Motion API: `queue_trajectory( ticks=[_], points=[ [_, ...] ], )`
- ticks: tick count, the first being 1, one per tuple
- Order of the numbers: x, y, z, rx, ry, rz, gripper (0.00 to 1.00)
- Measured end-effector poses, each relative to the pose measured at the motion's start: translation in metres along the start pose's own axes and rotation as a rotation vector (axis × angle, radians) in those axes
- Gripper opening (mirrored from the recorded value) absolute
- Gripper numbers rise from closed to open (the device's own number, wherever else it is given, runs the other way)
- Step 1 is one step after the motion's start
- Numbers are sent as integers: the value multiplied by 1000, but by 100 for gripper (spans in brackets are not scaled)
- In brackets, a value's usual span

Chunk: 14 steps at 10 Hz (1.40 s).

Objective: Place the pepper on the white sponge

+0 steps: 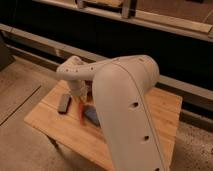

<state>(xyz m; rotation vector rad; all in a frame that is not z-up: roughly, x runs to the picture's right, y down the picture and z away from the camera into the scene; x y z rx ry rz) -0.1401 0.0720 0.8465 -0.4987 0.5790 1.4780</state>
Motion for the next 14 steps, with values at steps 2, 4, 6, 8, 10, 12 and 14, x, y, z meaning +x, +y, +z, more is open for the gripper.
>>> queue_trajectory(
  ticks=[2,4,6,8,10,12,14],
  points=[
    [-5,0,-4,-5,-6,11,0],
    [-13,2,-17,-10,-25,16,0],
    [-18,4,-32,-9,-41,9,0],
    [-17,3,-46,3,-44,3,0],
    [-11,-1,-52,20,-26,7,0],
    [-2,-6,-54,34,2,17,0],
    [4,-10,-56,46,18,22,0]
  ],
)
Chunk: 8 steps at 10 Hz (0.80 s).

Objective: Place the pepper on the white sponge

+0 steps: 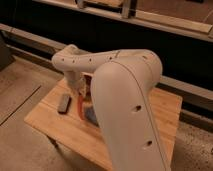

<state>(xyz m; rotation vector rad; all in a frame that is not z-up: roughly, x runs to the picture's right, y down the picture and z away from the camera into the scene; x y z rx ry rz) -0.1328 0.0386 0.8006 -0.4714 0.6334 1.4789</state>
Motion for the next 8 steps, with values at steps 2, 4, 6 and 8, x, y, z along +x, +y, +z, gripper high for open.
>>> queue_trajectory(
  ticks=[2,4,6,8],
  points=[
    [3,-5,-1,9,4,12,0],
    [4,-16,-1,23,-1,39,0],
    [8,-27,2,33,-3,62,0],
    [14,-33,5,38,-3,72,0]
  ],
)
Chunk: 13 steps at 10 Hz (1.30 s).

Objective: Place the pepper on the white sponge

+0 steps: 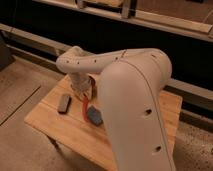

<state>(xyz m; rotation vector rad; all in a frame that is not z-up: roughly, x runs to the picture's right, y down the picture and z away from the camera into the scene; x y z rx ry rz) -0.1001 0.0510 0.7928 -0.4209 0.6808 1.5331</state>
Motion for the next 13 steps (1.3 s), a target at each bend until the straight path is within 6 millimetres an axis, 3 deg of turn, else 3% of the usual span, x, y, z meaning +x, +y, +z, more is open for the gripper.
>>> queue_trajectory(
  ticks=[6,13],
  points=[
    [18,-13,3,5,-4,11,0],
    [37,-43,12,38,-18,71,0]
  ],
)
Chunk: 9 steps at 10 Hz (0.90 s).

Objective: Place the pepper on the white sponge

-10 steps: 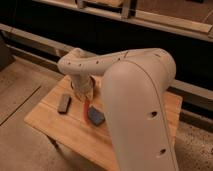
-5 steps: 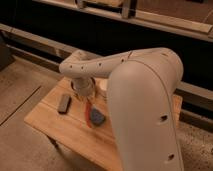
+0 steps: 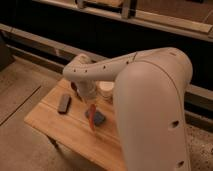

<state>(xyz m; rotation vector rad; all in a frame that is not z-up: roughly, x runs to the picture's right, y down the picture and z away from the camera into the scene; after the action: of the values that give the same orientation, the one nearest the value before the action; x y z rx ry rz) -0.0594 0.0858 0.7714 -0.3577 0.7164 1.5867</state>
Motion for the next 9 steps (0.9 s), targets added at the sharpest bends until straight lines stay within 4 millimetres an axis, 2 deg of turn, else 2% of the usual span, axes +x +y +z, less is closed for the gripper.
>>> queue_trajectory(
  ticks=[4,9],
  points=[
    [9,-17,5,6,6,36,0],
    [-4,-35,23,-25,-7,98,0]
  ],
)
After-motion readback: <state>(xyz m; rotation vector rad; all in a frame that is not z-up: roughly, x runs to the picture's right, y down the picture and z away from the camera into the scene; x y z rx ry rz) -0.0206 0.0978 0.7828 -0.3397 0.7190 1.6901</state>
